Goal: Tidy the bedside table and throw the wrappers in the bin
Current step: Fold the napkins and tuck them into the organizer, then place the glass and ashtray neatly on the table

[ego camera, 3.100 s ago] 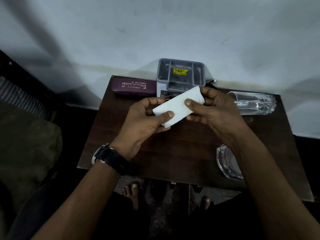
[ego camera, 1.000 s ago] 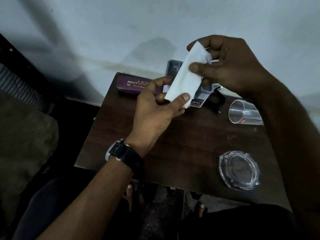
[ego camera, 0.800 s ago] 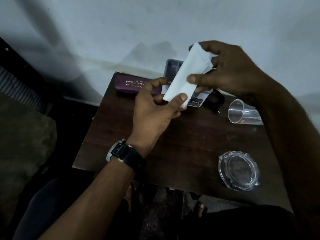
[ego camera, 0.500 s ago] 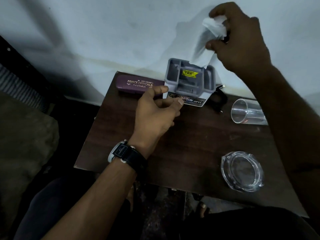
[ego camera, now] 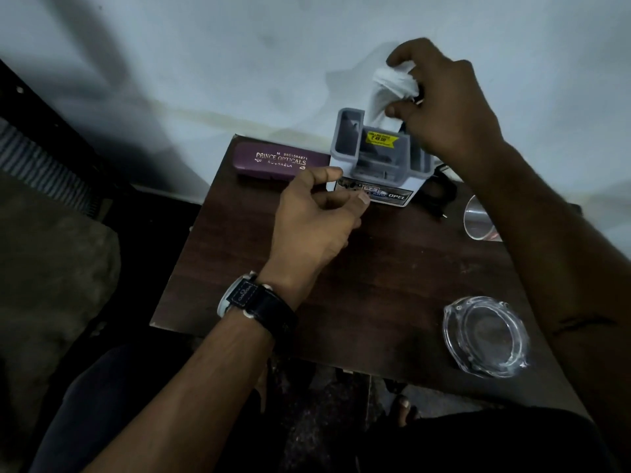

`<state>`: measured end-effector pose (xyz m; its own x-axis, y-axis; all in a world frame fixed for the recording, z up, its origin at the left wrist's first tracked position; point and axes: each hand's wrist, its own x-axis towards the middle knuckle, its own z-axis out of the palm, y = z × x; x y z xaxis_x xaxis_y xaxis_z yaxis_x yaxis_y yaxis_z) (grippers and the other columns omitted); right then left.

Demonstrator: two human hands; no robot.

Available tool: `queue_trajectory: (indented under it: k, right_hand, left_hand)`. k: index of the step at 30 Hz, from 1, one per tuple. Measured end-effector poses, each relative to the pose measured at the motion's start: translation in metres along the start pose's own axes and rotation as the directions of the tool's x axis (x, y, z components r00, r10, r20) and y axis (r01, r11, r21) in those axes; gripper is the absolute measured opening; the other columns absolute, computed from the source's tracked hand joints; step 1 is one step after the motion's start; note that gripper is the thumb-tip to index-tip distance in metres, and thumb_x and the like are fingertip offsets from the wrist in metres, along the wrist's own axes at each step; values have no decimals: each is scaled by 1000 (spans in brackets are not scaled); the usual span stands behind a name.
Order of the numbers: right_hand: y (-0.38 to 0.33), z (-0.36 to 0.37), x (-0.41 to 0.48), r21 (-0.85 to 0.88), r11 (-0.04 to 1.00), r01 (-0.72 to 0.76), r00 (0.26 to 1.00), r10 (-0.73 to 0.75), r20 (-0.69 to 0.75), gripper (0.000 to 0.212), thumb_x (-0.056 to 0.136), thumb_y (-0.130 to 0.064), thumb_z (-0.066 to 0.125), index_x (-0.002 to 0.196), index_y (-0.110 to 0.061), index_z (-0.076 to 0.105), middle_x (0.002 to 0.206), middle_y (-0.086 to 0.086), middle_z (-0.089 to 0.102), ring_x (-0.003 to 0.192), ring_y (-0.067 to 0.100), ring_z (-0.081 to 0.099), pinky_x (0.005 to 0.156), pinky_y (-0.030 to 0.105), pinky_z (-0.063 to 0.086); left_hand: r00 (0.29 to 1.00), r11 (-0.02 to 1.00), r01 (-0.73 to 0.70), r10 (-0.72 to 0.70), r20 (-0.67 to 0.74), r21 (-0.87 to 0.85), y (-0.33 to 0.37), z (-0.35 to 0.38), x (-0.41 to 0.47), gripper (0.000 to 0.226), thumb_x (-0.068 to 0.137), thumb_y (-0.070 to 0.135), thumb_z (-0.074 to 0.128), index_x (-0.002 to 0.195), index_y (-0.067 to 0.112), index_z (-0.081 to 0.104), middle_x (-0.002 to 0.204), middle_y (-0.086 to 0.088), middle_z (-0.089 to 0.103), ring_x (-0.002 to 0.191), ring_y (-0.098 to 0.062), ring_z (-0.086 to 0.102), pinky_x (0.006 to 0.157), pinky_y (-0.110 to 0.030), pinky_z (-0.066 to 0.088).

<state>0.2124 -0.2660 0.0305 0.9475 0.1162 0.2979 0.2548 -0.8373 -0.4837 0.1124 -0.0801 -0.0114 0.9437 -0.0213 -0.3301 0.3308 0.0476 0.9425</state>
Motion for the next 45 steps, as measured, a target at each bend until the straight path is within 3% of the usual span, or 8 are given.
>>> queue_trajectory:
  k: [6, 13, 18, 24, 28, 33, 39, 45]
  right_hand:
    - [5, 2, -9, 30, 995, -90, 992, 87, 96, 61, 81, -15, 80, 135, -21, 53, 114, 1, 64, 97, 16, 60, 81, 30, 51]
    - [8, 6, -12, -12, 996, -87, 995, 88, 40, 44, 85, -13, 71, 127, -20, 62, 104, -2, 67, 96, 18, 65, 87, 38, 56]
    - [13, -9, -24, 12, 997, -76, 996, 76, 35, 51, 86, -16, 74, 134, -18, 58, 117, 1, 67, 95, 8, 55, 78, 12, 45]
    - [15, -34, -52, 62, 992, -114, 991, 118, -68, 45, 88, -20, 71, 132, -24, 60, 117, -5, 69, 93, 12, 64, 77, 20, 50]
    - [22, -53, -81, 102, 972, -212, 966, 224, -128, 37, 87, -21, 73, 123, -25, 65, 108, -9, 72, 85, 5, 70, 78, 17, 56]
    - [33, -79, -132, 152, 933, -326, 919, 350, -179, 27, 87, -22, 73, 114, -26, 71, 96, -13, 75, 78, -4, 70, 73, 7, 50]
    - [58, -93, -192, 209, 846, -491, 825, 529, -200, 23, 89, -25, 73, 111, -26, 74, 90, -14, 74, 69, -14, 64, 67, 2, 46]
    - [70, -81, -218, 236, 843, -483, 851, 516, -102, 18, 89, -16, 75, 106, -21, 75, 92, -4, 73, 74, -12, 64, 72, 0, 46]
  left_hand:
    - [1000, 1000, 1, -1, 24, 23, 2, -1, -2, 39, 90, 18, 81, 122, 23, 59, 94, 4, 80, 84, -20, 80, 63, -29, 62]
    - [1000, 999, 6, -6, 17, 32, 3, 2, -4, 34, 91, 17, 80, 118, 23, 60, 95, -1, 78, 89, -26, 79, 57, -28, 58]
    - [999, 997, 17, -19, 31, 70, 2, 5, -5, 35, 91, 21, 80, 119, 25, 60, 102, -1, 79, 88, -20, 80, 67, -34, 61]
    - [994, 993, -6, -7, 110, 122, -3, 14, -9, 30, 91, 23, 80, 113, 29, 62, 96, 3, 77, 92, -19, 79, 70, -35, 62]
    - [975, 961, -108, 53, 215, 256, -15, 30, -12, 25, 90, 22, 81, 104, 32, 63, 98, 6, 78, 91, -14, 76, 76, -32, 60]
    - [920, 778, -349, 177, 350, 522, -28, 50, -21, 24, 87, 29, 81, 104, 34, 64, 89, 19, 76, 87, 3, 69, 91, -28, 56]
    - [890, 692, -426, 206, 406, 583, -32, 73, -32, 23, 88, 28, 79, 107, 31, 67, 93, 16, 77, 85, -2, 70, 90, -32, 58]
    - [900, 762, -414, 263, 346, 498, -30, 103, -30, 24, 88, 28, 79, 105, 35, 64, 95, 15, 77, 86, 1, 73, 93, -33, 59]
